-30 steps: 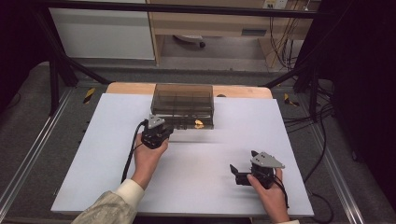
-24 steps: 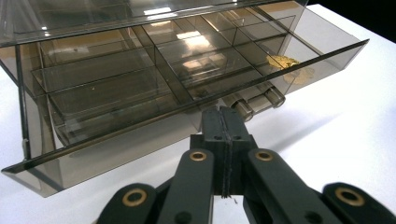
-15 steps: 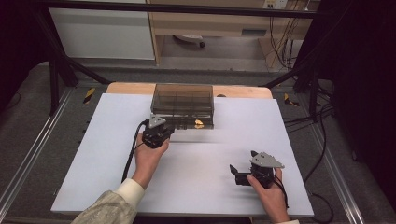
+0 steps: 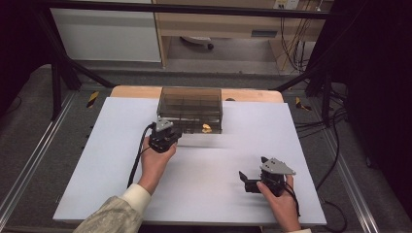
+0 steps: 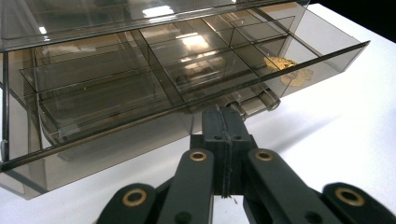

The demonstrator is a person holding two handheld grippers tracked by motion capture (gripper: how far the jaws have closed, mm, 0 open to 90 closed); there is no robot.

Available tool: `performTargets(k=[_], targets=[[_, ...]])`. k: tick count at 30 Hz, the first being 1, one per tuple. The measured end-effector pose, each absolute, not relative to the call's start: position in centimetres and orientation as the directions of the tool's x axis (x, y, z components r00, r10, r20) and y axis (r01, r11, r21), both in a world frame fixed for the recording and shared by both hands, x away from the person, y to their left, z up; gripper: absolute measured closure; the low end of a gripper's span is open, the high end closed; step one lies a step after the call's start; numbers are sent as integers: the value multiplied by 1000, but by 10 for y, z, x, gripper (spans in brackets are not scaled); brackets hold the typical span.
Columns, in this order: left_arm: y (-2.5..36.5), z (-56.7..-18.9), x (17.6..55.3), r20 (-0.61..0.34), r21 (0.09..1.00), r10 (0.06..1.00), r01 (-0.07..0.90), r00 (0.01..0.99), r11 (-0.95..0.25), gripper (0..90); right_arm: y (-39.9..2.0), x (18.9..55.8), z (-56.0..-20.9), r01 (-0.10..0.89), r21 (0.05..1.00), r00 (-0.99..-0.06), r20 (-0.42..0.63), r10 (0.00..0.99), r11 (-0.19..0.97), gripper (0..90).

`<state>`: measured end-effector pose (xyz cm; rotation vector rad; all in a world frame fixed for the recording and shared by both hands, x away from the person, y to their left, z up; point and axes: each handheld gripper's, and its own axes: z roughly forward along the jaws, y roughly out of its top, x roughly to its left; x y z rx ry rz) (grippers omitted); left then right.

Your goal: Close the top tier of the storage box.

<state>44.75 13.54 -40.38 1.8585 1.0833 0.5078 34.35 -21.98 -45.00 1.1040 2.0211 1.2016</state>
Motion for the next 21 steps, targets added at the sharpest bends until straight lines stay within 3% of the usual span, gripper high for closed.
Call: performTargets(k=[21], targets=[[134,-402,454,-87,854,839,474,538,-216,900,-219,344,-450,370,887,-525,-44,850,274,22]])
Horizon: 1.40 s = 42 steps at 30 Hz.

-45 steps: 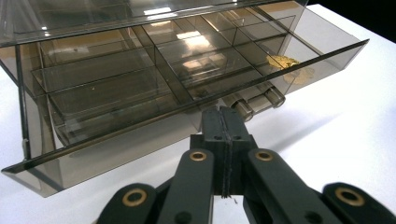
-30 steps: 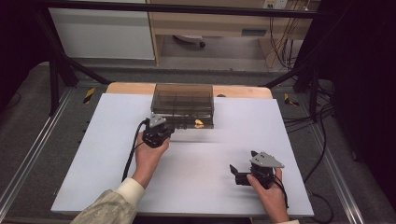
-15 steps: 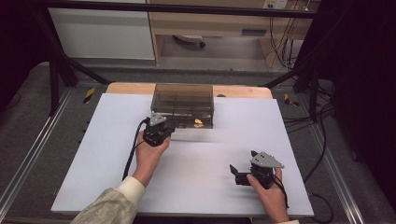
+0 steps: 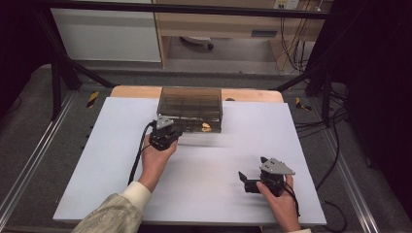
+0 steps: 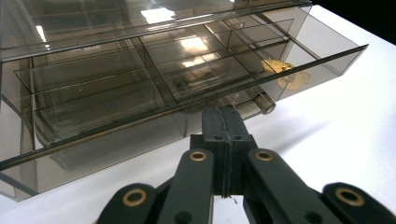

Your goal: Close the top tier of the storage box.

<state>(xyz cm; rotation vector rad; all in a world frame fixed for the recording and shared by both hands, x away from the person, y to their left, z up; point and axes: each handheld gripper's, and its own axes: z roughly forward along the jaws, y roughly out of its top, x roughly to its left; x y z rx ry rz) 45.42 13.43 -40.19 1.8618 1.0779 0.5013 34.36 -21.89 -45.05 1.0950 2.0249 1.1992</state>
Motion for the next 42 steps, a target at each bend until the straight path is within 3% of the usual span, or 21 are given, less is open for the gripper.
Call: performTargets(k=[42], targets=[[142,-401,476,-98,856,851,480,516,-193,900,-217,345,-453,378,879,-530,-51,847,289,21]])
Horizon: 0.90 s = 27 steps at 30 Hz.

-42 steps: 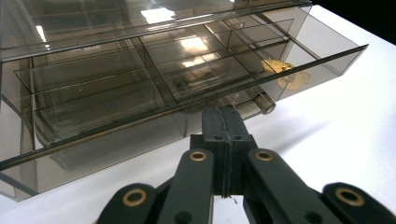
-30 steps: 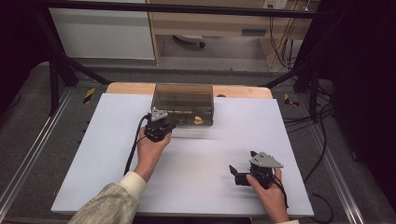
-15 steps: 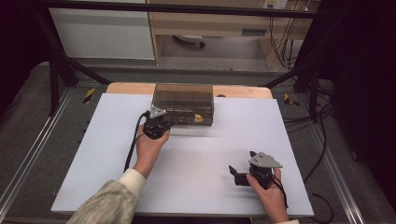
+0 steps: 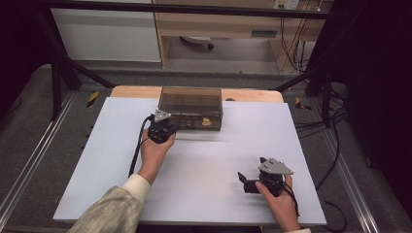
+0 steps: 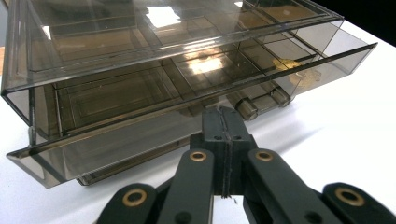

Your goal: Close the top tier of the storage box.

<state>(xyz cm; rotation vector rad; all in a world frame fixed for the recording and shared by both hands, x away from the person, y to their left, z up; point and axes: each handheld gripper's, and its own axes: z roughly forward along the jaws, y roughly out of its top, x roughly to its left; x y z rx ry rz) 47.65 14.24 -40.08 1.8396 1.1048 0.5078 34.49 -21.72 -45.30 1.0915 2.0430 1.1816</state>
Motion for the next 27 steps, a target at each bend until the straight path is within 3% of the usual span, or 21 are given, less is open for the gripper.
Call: performTargets(k=[27], targets=[[143,-403,485,-100,857,856,482,508,-186,900,-217,345,-453,378,879,-529,-54,847,292,20]])
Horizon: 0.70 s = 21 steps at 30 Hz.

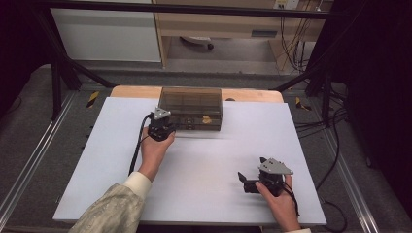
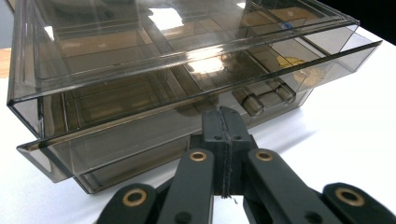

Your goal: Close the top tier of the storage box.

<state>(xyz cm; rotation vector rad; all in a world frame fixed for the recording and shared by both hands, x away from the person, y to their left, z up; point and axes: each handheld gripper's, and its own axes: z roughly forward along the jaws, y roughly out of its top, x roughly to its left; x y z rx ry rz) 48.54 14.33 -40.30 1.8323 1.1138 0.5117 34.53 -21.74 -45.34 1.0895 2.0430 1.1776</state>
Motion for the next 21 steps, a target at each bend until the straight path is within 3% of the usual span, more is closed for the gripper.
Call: performTargets(k=[21], targets=[[143,-403,490,-91,863,864,472,495,-180,900,-217,345,-453,376,879,-531,-55,846,293,21]])
